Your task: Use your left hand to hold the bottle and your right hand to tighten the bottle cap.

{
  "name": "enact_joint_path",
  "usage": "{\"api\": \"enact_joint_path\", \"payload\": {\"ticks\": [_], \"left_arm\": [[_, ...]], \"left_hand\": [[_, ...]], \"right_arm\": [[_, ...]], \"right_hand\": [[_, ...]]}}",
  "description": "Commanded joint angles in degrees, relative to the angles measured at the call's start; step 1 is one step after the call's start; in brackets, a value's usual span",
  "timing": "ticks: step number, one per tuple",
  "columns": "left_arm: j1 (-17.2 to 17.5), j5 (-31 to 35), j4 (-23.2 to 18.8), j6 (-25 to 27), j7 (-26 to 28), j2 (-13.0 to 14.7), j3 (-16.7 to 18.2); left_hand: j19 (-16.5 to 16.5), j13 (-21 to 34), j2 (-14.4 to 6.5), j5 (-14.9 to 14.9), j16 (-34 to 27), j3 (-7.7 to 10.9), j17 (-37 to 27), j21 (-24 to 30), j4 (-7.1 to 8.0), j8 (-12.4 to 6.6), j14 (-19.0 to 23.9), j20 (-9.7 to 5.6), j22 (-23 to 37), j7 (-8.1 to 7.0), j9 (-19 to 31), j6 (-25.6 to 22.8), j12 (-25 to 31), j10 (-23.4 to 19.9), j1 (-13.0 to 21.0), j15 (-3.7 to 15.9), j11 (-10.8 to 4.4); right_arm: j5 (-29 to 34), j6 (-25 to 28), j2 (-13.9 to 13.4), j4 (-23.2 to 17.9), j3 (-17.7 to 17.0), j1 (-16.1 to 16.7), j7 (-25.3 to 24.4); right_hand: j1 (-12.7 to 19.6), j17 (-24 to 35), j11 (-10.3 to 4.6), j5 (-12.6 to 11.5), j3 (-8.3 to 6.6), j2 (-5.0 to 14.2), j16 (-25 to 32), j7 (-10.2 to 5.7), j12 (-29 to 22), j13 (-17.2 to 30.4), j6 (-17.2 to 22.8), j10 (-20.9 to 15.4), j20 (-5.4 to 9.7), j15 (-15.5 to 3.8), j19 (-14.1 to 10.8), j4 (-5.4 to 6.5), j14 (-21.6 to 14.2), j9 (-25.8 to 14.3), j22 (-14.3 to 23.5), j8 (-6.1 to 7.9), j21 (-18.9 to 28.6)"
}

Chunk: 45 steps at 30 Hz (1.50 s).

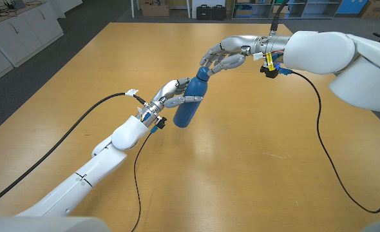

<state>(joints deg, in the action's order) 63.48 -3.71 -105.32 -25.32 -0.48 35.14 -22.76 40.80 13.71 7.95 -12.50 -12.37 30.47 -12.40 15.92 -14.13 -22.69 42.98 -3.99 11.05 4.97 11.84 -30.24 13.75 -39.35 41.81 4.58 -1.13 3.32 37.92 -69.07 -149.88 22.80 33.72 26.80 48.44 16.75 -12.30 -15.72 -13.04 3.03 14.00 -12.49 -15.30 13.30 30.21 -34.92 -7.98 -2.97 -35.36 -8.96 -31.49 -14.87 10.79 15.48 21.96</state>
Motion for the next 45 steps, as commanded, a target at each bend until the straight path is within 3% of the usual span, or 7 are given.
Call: {"api": "enact_joint_path", "payload": {"ticks": [1,9,23,32,41,43,45], "left_arm": [[0.00,0.34,-0.45,0.70,-0.14,-0.11,0.04],[-0.27,0.42,-0.41,0.89,-0.32,-0.14,-0.05],[-0.31,0.44,-0.33,0.97,-0.36,-0.16,-0.06],[-0.27,0.42,-0.31,0.84,-0.35,-0.16,-0.01],[-0.21,0.41,-0.41,0.81,-0.28,-0.12,0.11],[-0.18,0.44,-0.45,0.84,-0.21,-0.12,0.16],[-0.17,0.47,-0.46,0.82,-0.19,-0.10,0.18]], "left_hand": [[-0.24,0.21,-11.56,-0.27,0.14,4.73,-0.07,-0.13,4.27,-0.16,0.36,-5.19,0.19,-9.03,0.33,-9.61,0.32,-5.05,8.11,8.61,-4.82],[-0.28,0.24,-11.60,-0.27,0.16,4.75,-0.07,-0.14,4.28,-0.16,0.35,-5.17,0.19,-9.01,0.34,-9.70,0.29,-5.08,8.10,8.60,-4.81],[-0.35,0.29,-11.72,-0.28,0.13,4.81,-0.10,-0.15,4.32,-0.08,0.50,-4.99,0.18,-9.02,0.35,-9.68,0.26,-5.22,8.07,8.61,-4.75],[-0.32,0.33,-11.78,-0.29,0.13,4.84,-0.12,-0.13,4.31,-0.10,0.54,-5.00,0.17,-9.07,0.35,-9.83,0.22,-5.23,8.08,8.63,-4.82],[-0.28,0.37,-11.75,-0.29,0.13,4.84,-0.13,-0.11,4.29,-0.07,0.62,-5.00,0.17,-9.05,0.36,-9.87,0.14,-5.17,8.05,8.64,-4.93],[-0.27,0.37,-11.74,-0.29,0.13,4.84,-0.13,-0.11,4.28,-0.07,0.61,-4.99,0.16,-9.07,0.36,-9.89,0.13,-5.16,8.05,8.64,-4.94],[-0.32,0.38,-11.73,-0.29,0.15,4.85,-0.13,-0.13,4.26,-0.04,0.59,-4.94,0.16,-9.09,0.36,-9.84,0.12,-5.16,8.06,8.66,-4.81]], "right_arm": [[-0.68,-1.55,1.35,1.56,0.21,-0.94,3.50],[-1.96,-3.32,1.30,2.55,-0.45,-1.10,5.06],[-2.19,-3.10,1.59,2.60,-1.32,-0.38,4.41],[-1.18,-1.26,1.88,2.01,-0.78,0.14,2.58],[0.08,-0.34,2.32,1.68,0.23,-0.31,2.32],[0.36,0.28,2.45,1.37,0.43,-0.41,2.25],[0.75,1.13,2.59,0.96,0.70,-0.50,2.11]], "right_hand": [[0.63,0.17,0.00,-0.45,-0.19,0.01,0.39,-0.13,-0.48,0.07,0.70,-0.88,-0.07,-0.99,-0.43,0.44,-0.75,-0.04,0.28,0.39,-0.02],[-0.92,0.13,0.77,0.06,0.69,-0.75,-0.09,0.54,0.78,-0.62,-2.95,0.84,-0.96,0.29,0.01,1.26,0.14,0.34,0.30,-1.67,-0.48],[-1.44,0.10,0.63,0.15,0.91,-0.82,-0.11,0.90,0.89,-0.94,-2.84,0.71,-1.11,0.55,-0.31,1.50,-0.22,0.51,0.30,-1.88,-0.55],[-1.23,0.02,-0.05,0.40,0.69,1.01,3.03,0.26,-1.79,-1.50,6.39,-9.52,0.98,-2.58,-3.08,1.65,-8.35,1.04,0.33,0.92,-0.05],[0.69,-0.63,-0.21,0.26,-0.18,1.56,3.32,-0.04,-1.97,-1.69,8.98,-12.27,2.07,-4.03,-3.77,0.74,-10.52,1.32,0.34,1.60,0.05],[1.18,-0.89,-0.27,0.31,-0.34,1.72,3.65,-0.17,-2.32,-1.71,10.30,-14.50,2.57,-4.82,-4.07,0.63,-11.87,1.46,0.35,2.00,0.09],[1.56,-1.18,-0.31,0.62,-0.39,2.19,4.97,-0.06,-3.03,-1.75,13.75,-19.42,3.66,-6.21,-5.11,0.82,-15.97,1.77,0.36,3.12,0.36]]}}
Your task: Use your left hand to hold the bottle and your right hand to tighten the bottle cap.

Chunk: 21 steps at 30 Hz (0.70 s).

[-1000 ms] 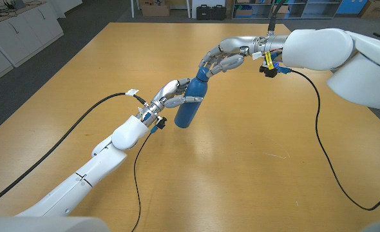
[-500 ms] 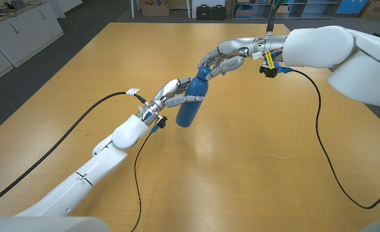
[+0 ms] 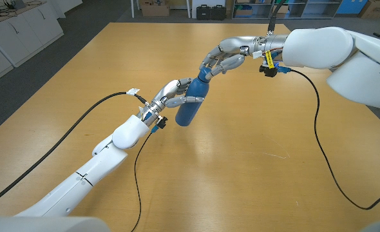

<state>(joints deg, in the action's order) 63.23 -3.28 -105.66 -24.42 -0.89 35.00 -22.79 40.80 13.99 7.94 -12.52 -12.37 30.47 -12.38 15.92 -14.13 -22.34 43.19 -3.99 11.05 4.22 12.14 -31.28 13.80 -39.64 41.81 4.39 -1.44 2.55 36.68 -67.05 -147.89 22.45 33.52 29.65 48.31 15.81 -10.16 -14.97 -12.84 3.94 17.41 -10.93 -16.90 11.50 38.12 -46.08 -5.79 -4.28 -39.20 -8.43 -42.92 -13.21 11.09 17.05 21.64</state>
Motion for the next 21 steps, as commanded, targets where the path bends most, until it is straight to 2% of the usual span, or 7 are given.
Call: {"api": "enact_joint_path", "payload": {"ticks": [1,4,5,8,12,18,21], "left_arm": [[0.08,0.07,-0.13,-0.09,0.25,0.03,0.22],[0.06,0.07,-0.13,-0.17,0.23,0.04,0.23],[0.05,0.08,-0.13,-0.19,0.24,0.04,0.24],[0.03,0.09,-0.12,-0.26,0.24,0.03,0.24],[0.01,0.04,-0.06,-0.38,0.21,0.00,0.22],[0.03,0.05,-0.08,-0.65,0.19,0.01,0.24],[0.13,0.11,-0.29,-0.70,0.24,0.07,0.32]], "left_hand": [[-0.29,0.10,-11.72,-0.28,0.15,4.85,-0.15,-0.11,4.25,-0.38,0.38,-4.98,0.16,-8.37,0.07,-8.80,0.06,-4.87,8.07,8.85,-4.52],[-0.30,0.11,-11.69,-0.28,0.17,4.84,-0.14,-0.12,4.25,-0.34,0.37,-4.96,0.16,-8.34,0.07,-8.71,0.04,-4.84,8.05,8.82,-4.54],[-0.31,0.12,-11.67,-0.28,0.19,4.84,-0.14,-0.12,4.24,-0.31,0.33,-4.94,0.16,-8.37,0.07,-8.65,0.06,-4.93,8.05,8.81,-4.65],[-0.31,0.13,-11.68,-0.28,0.21,4.85,-0.14,-0.11,4.24,-0.32,0.31,-4.89,0.16,-8.39,0.07,-8.71,0.01,-4.83,8.05,8.81,-4.68],[-0.37,0.14,-11.69,-0.28,0.22,4.86,-0.14,-0.14,4.25,-0.32,0.30,-4.87,0.16,-8.37,0.07,-8.77,-0.01,-4.83,8.04,8.82,-4.64],[-0.37,0.16,-11.68,-0.29,0.25,4.87,-0.14,-0.13,4.23,-0.28,0.26,-4.88,0.16,-8.49,0.08,-8.71,-0.02,-4.85,8.05,8.83,-4.63],[-0.41,0.17,-11.69,-0.29,0.25,4.87,-0.14,-0.15,4.23,-0.27,0.26,-4.87,0.16,-8.44,0.08,-8.70,-0.04,-4.82,8.05,8.83,-4.61]], "right_arm": [[1.68,2.82,0.63,-1.25,1.18,-0.33,-0.78],[2.09,4.58,1.01,-2.05,1.39,-0.23,-1.33],[2.10,5.06,1.11,-2.29,1.33,-0.09,-1.58],[1.94,6.34,1.38,-2.92,1.09,0.22,-2.25],[1.43,8.20,2.00,-3.62,0.82,0.57,-3.34],[-0.21,11.08,3.10,-4.42,-0.01,1.76,-5.94],[-1.08,12.59,3.29,-4.83,0.15,1.51,-6.51]], "right_hand": [[1.68,-0.31,-2.46,-0.09,-0.58,1.28,1.61,-1.64,-1.49,0.05,6.03,-8.72,1.50,-5.03,-1.22,0.30,-4.80,0.15,0.07,1.61,0.65],[1.96,-0.47,-2.42,0.18,-0.59,1.76,2.74,-1.32,-1.88,0.00,7.84,-12.16,2.78,-5.78,-2.94,0.44,-8.24,0.34,0.10,2.17,1.27],[1.91,-0.50,-2.36,0.34,-0.52,2.04,3.43,-0.35,-2.19,0.01,9.00,-13.98,3.66,-6.25,-3.97,0.63,-10.30,0.40,0.10,2.58,1.67],[1.18,-0.59,-2.32,0.59,-0.12,2.05,3.74,0.30,-2.44,0.02,9.56,-15.64,4.14,-6.28,-4.87,1.13,-11.51,0.44,0.11,2.76,2.01],[-0.63,-0.59,-2.18,0.94,1.08,2.05,4.95,1.86,-3.28,0.06,10.82,-20.08,6.64,-7.06,-8.01,2.24,-15.57,0.46,0.12,3.17,3.23],[-2.33,-0.59,-2.10,1.16,2.35,2.25,5.98,3.79,-5.29,0.73,16.20,-26.16,8.39,-7.39,-11.40,3.20,-19.49,0.29,0.13,5.20,4.57],[-3.24,-0.51,-2.07,1.28,3.11,2.49,6.62,4.72,-6.76,1.40,20.21,-29.43,9.85,-7.50,-13.77,3.73,-21.86,-0.31,0.17,6.96,5.54]]}}
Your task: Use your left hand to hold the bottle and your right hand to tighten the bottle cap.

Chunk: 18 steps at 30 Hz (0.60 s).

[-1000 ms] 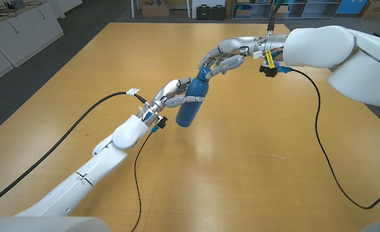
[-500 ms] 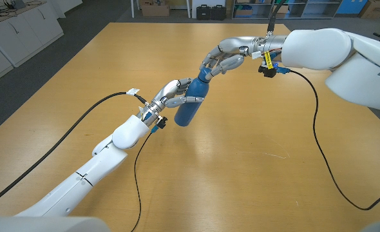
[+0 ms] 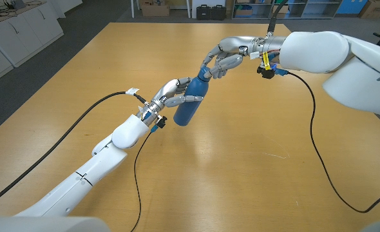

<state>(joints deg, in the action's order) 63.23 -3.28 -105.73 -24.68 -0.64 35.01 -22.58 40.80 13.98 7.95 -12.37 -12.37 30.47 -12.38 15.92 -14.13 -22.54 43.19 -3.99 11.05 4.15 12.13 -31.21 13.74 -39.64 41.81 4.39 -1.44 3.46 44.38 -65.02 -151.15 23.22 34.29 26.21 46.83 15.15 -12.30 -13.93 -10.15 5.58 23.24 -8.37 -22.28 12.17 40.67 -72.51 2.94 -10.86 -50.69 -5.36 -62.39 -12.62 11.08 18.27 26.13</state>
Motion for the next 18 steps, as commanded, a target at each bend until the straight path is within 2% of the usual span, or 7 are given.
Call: {"api": "enact_joint_path", "payload": {"ticks": [1,2,10,12,15,17,18], "left_arm": [[0.16,0.14,-0.29,-0.48,-0.01,0.10,0.13],[0.19,0.19,-0.38,-0.47,0.01,0.13,0.15],[0.55,0.44,-1.04,-0.28,0.17,0.35,0.32],[0.61,0.49,-1.13,-0.26,0.20,0.38,0.34],[0.64,0.50,-1.16,-0.31,0.21,0.37,0.33],[0.70,0.44,-1.10,-0.36,0.23,0.31,0.28],[0.70,0.42,-1.08,-0.37,0.22,0.30,0.27]], "left_hand": [[-0.44,0.18,-11.71,-0.43,0.24,4.88,-0.16,-0.16,4.25,-0.07,0.27,-4.86,0.15,-8.30,0.09,-8.78,-0.02,-4.75,8.04,8.81,-4.62],[-0.45,0.19,-11.72,-0.43,0.24,4.88,-0.16,-0.16,4.25,-0.06,0.28,-4.87,0.15,-8.31,0.09,-8.77,-0.01,-4.77,8.04,8.81,-4.62],[-0.40,0.22,-11.76,-0.44,0.24,4.91,-0.17,-0.14,4.26,-0.04,0.29,-4.86,0.15,-8.33,0.10,-8.81,-0.04,-4.81,8.03,8.81,-4.70],[-0.39,0.23,-11.77,-0.44,0.24,4.91,-0.17,-0.14,4.27,-0.03,0.31,-4.89,0.15,-8.41,0.10,-8.81,-0.03,-4.87,8.02,8.81,-4.59],[-0.39,0.23,-11.76,-0.44,0.25,4.92,-0.17,-0.13,4.25,-0.02,0.29,-4.89,0.15,-8.40,0.11,-8.81,-0.05,-4.83,8.03,8.82,-4.64],[-0.37,0.24,-11.78,-0.45,0.25,4.93,-0.18,-0.13,4.25,0.01,0.30,-4.88,0.15,-8.46,0.11,-8.75,-0.04,-4.87,8.04,8.83,-4.60],[-0.39,0.24,-11.78,-0.45,0.25,4.93,-0.18,-0.13,4.25,0.01,0.29,-4.89,0.15,-8.48,0.11,-8.77,-0.04,-4.90,8.04,8.84,-4.58]], "right_arm": [[-2.12,5.36,1.13,-1.74,-0.31,0.40,-3.07],[-2.22,5.83,1.05,-1.92,0.01,0.08,-3.13],[-1.28,10.30,-0.14,-3.59,5.79,-6.29,-0.22],[-0.42,11.73,-0.19,-4.16,7.72,-8.24,0.75],[0.68,13.78,-0.08,-4.91,9.99,-10.48,1.76],[1.61,16.28,0.35,-5.76,11.72,-12.12,2.25],[1.73,16.82,0.42,-5.91,12.10,-12.48,2.28]], "right_hand": [[-1.75,0.15,0.06,0.24,0.41,0.85,0.79,2.16,-1.39,0.73,17.67,-3.01,1.11,-0.91,-2.28,0.67,-2.40,-0.91,0.18,5.74,1.04],[-2.57,0.32,0.53,0.38,1.11,0.70,1.25,2.22,-2.76,1.57,19.65,-5.64,1.52,-0.98,-3.38,1.06,-3.81,-1.50,0.20,6.94,1.51],[-4.61,0.47,1.03,0.66,2.79,0.56,1.68,2.84,-7.91,4.79,25.22,-9.82,2.65,-1.03,-5.38,2.11,-6.62,-3.96,0.22,11.34,2.40],[-5.52,0.67,1.18,0.76,3.74,0.17,1.95,2.72,-12.66,7.14,27.28,-10.03,2.73,-1.05,-5.70,2.45,-7.47,-5.55,0.24,13.63,2.57],[-6.28,0.88,1.29,0.83,4.52,-0.24,2.23,2.88,-16.39,8.86,29.00,-10.00,2.99,-0.89,-5.90,2.72,-8.04,-6.99,0.24,15.63,2.66],[-7.05,1.29,1.54,0.78,5.42,-0.62,2.88,2.88,-22.59,11.41,31.92,-9.98,3.32,-0.88,-6.59,2.95,-9.23,-9.66,0.24,19.21,2.94],[-7.22,1.33,1.58,0.78,5.55,-0.70,2.93,2.93,-23.11,11.56,32.53,-10.02,3.38,-0.85,-6.69,3.02,-9.31,-9.95,0.24,19.71,2.98]]}}
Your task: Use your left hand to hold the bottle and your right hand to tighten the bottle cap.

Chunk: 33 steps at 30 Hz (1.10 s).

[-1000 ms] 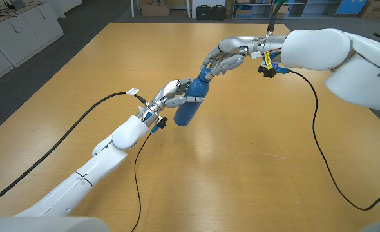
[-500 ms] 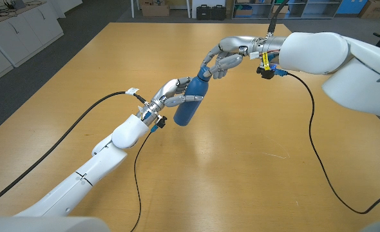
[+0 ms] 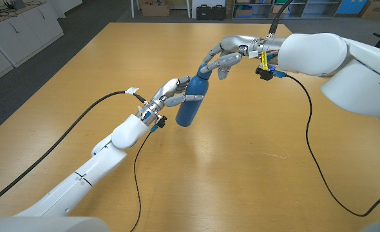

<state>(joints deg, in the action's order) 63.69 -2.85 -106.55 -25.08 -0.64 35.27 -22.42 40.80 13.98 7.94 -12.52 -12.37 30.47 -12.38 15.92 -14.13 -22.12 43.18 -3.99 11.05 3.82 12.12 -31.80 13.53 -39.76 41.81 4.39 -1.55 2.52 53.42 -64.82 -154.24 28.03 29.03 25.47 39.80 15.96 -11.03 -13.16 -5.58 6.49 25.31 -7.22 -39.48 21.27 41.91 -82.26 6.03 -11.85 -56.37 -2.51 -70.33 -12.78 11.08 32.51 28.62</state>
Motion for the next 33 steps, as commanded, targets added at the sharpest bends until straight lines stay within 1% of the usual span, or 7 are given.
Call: {"api": "enact_joint_path", "payload": {"ticks": [1,8,12,13,19,26,33], "left_arm": [[0.30,0.04,-0.23,0.04,0.28,0.01,0.10],[0.52,0.31,-0.30,-0.10,0.49,-0.01,0.09],[0.54,0.44,-0.45,-0.07,0.51,-0.02,0.04],[0.53,0.47,-0.49,-0.06,0.50,-0.02,0.03],[0.48,0.56,-0.66,0.11,0.40,-0.03,-0.10],[0.43,0.58,-0.77,0.32,0.29,-0.06,-0.23],[0.44,-1.05,-0.21,0.37,-0.01,-0.30,-0.07]], "left_hand": [[-0.38,0.25,-11.78,-0.31,0.26,4.93,-0.18,-0.13,4.24,-0.41,0.29,-4.89,0.15,-8.13,0.11,-8.19,0.17,-4.78,8.05,8.84,-4.46],[-0.44,0.27,-11.82,-0.33,0.26,4.98,-0.19,-0.15,4.21,-0.43,0.30,-4.89,0.14,-8.13,0.12,-8.29,0.11,-4.68,8.11,8.87,-4.55],[-0.46,0.29,-11.91,-0.36,0.25,5.05,-0.20,-0.15,4.17,-0.39,0.32,-4.85,0.14,-8.19,0.13,-8.24,0.09,-4.70,8.21,8.93,-4.55],[-0.45,0.29,-11.91,-0.36,0.26,5.05,-0.20,-0.15,4.16,-0.38,0.30,-4.87,0.14,-8.20,0.13,-8.24,0.09,-4.70,8.23,8.94,-4.57],[-0.45,0.31,-12.01,-0.41,0.28,5.16,-0.21,-0.14,4.05,-0.34,0.26,-4.83,0.14,-8.26,0.13,-8.19,0.06,-4.71,8.44,8.99,-4.54],[-0.47,0.33,-12.02,-0.44,0.30,5.21,-0.21,-0.15,4.01,-0.36,0.24,-4.82,0.14,-8.27,0.14,-8.29,0.08,-4.81,8.54,8.94,-4.53],[-0.51,0.35,-12.04,-0.47,0.29,5.25,-0.21,-0.16,4.00,-0.31,0.28,-4.76,0.14,-8.28,0.14,-8.21,0.05,-4.79,8.60,8.89,-4.50]], "right_arm": [[2.99,8.85,0.33,-3.20,7.95,-7.83,3.11],[2.82,11.07,-0.18,-4.91,6.32,-4.97,-1.18],[1.42,7.99,-1.74,-5.33,0.77,1.59,-6.66],[1.84,7.59,-2.41,-5.70,0.13,2.74,-8.10],[-0.95,2.74,-5.34,-5.52,-8.50,11.07,-12.87],[-5.73,-3.48,-8.44,-3.36,-14.82,14.64,-11.74],[-9.83,-15.88,-11.38,1.90,-16.58,13.44,-6.03]], "right_hand": [[-0.77,0.75,0.51,0.08,1.44,-1.91,1.35,1.67,-7.89,3.27,32.84,-0.53,0.52,0.19,-1.46,0.40,-2.22,-10.46,0.24,6.81,0.66],[-8.75,1.80,0.19,0.85,6.30,-5.83,2.68,1.74,-13.78,2.64,31.00,0.53,1.62,-0.03,-3.39,3.81,-3.44,-10.39,0.24,8.32,1.14],[-15.39,5.10,0.06,1.54,9.61,-5.37,2.41,3.40,-7.80,-1.73,0.07,12.28,1.87,0.05,-4.74,7.06,2.25,-4.49,0.25,-6.80,0.80],[-16.02,5.70,0.31,1.66,10.02,-5.54,2.31,3.54,-6.42,-1.28,-2.58,15.37,2.03,0.18,-4.82,7.21,3.52,-4.19,0.31,-8.15,0.77],[-14.89,8.79,7.75,1.38,10.77,-6.16,-4.39,5.12,10.71,0.07,-20.91,51.61,-4.67,10.83,2.00,4.99,28.99,-3.80,0.68,-15.85,-2.29],[-11.35,7.48,10.20,0.34,10.23,-6.94,-8.16,7.03,15.80,-1.49,-24.18,59.45,-9.43,14.36,8.43,2.54,37.63,-3.12,0.54,-17.54,-5.20],[-1.36,5.43,5.76,-3.20,6.75,-4.80,-11.44,3.33,19.84,-3.87,-25.50,62.41,-14.29,13.60,18.13,-2.54,45.08,-2.17,0.58,-18.50,-9.63]]}}
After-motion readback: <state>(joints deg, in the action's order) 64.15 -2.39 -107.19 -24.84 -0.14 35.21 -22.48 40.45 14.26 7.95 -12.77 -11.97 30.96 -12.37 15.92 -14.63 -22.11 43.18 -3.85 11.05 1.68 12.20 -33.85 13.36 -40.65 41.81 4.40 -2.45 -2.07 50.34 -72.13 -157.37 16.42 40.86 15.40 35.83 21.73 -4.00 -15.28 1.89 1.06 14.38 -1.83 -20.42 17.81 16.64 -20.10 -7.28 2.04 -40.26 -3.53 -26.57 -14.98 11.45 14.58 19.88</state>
